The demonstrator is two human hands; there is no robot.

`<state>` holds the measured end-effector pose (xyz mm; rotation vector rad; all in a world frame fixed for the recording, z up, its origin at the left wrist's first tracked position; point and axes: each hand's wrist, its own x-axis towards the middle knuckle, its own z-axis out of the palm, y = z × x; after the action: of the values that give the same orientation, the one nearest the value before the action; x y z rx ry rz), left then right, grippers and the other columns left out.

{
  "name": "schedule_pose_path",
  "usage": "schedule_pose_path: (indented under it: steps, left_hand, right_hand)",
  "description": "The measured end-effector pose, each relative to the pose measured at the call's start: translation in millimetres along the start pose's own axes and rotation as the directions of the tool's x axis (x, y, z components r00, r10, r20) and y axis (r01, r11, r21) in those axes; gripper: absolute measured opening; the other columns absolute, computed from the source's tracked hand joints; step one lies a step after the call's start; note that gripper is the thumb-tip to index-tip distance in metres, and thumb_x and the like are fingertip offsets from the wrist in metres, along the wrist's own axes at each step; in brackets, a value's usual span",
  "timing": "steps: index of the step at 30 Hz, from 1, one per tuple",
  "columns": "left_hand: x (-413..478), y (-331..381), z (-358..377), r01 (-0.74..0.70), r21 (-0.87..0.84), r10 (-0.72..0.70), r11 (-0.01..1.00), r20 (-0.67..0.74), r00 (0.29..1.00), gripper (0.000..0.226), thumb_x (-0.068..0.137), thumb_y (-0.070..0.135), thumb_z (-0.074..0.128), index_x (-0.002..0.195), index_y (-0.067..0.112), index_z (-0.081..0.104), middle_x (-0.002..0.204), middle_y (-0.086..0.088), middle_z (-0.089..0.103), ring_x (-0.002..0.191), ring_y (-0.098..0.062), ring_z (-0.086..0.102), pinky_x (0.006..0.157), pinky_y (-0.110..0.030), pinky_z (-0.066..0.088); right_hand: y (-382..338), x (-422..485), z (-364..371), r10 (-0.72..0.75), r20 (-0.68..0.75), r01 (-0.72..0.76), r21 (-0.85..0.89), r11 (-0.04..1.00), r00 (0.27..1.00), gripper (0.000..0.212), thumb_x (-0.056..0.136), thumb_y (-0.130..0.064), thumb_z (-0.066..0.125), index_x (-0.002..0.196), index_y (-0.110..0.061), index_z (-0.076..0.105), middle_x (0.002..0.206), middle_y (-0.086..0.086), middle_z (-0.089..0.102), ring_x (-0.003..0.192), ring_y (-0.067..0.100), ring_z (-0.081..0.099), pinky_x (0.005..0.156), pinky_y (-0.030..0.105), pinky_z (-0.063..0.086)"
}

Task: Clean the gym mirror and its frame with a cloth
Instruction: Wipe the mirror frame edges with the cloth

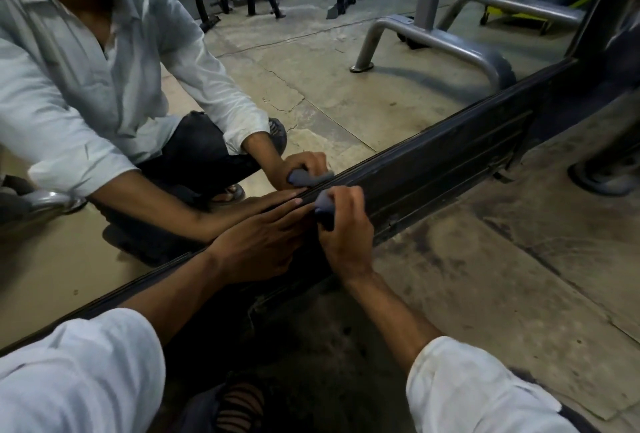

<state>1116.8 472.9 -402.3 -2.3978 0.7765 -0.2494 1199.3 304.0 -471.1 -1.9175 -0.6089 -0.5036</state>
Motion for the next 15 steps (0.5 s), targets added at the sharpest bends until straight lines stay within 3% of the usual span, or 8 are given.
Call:
schedule_pose_path:
  steps: [2, 3, 6, 7, 12, 15]
  left_hand:
    - [1.0, 2.3, -1.5, -0.004, 0.005, 0.004, 1.0, 0.025, 1.0, 0.063, 0.093, 0.041, 0.056, 0.145, 0.007, 0.063, 0.159, -0.015, 0.052, 0.156, -0.035, 0.03, 0.132, -0.047, 0.004]
    - [0.8, 2.9, -0.7, -0.006, 0.007, 0.006, 1.0, 0.027, 1.0, 0.065, 0.094, 0.042, 0.054, 0.149, 0.007, 0.06, 0.162, -0.014, 0.049, 0.159, -0.035, 0.027, 0.131, -0.047, 0.004]
    - [4.5, 1.1, 5.2, 0.022, 0.008, -0.022, 1.0, 0.028, 0.999, 0.071, 0.095, 0.04, 0.053, 0.159, 0.007, 0.047, 0.172, -0.01, 0.034, 0.164, -0.029, 0.012, 0.133, -0.046, 0.0]
    - [11.5, 1.6, 4.0, 0.025, 0.005, -0.025, 1.0, 0.026, 0.999, 0.072, 0.095, 0.04, 0.056, 0.159, 0.007, 0.047, 0.172, -0.01, 0.033, 0.165, -0.028, 0.01, 0.133, -0.045, -0.001]
    - [48.8, -1.9, 2.5, 0.033, 0.061, -0.029, 0.998, -0.062, 0.998, 0.068, 0.09, 0.039, 0.068, 0.149, 0.005, 0.06, 0.158, -0.017, 0.053, 0.154, -0.034, 0.031, 0.132, -0.046, 0.012]
    - [47.6, 0.1, 12.7, 0.038, 0.039, -0.034, 0.999, -0.1, 0.994, 0.067, 0.096, 0.038, 0.063, 0.154, 0.006, 0.054, 0.164, -0.017, 0.045, 0.16, -0.031, 0.024, 0.133, -0.045, 0.006]
  right_hand:
    - [4.1, 6.4, -3.1, -0.133, 0.064, 0.138, -0.071, 0.988, 0.989, 0.035, 0.087, -0.018, 0.081, 0.112, -0.015, 0.057, 0.117, 0.003, 0.051, 0.095, 0.011, 0.058, 0.066, 0.025, 0.058]
    - [9.3, 13.8, -8.2, -0.119, 0.038, 0.122, -0.101, 0.987, 0.992, 0.035, 0.086, -0.019, 0.081, 0.113, -0.015, 0.059, 0.117, 0.004, 0.051, 0.096, 0.014, 0.059, 0.067, 0.026, 0.059]
    - [26.4, 38.0, -25.5, 0.136, -0.187, -0.154, -0.086, 0.984, 0.973, 0.032, 0.089, -0.025, 0.078, 0.114, -0.017, 0.06, 0.117, 0.004, 0.05, 0.099, 0.02, 0.061, 0.069, 0.039, 0.062]
    - [29.5, 42.3, -27.0, 0.156, -0.21, -0.176, -0.077, 0.981, 0.965, 0.031, 0.091, -0.027, 0.077, 0.114, -0.017, 0.06, 0.117, 0.004, 0.05, 0.099, 0.02, 0.061, 0.07, 0.039, 0.063]
    - [34.9, 34.4, -21.1, -0.12, 0.034, 0.122, -0.072, 0.99, 0.992, 0.041, 0.089, -0.03, 0.078, 0.123, -0.017, 0.059, 0.123, 0.009, 0.051, 0.104, 0.017, 0.059, 0.077, 0.019, 0.051]
    - [46.6, 36.4, -31.6, -0.089, 0.016, 0.09, -0.072, 0.993, 0.996, 0.041, 0.093, -0.033, 0.075, 0.128, -0.02, 0.057, 0.126, 0.009, 0.049, 0.108, 0.016, 0.058, 0.078, 0.019, 0.051]
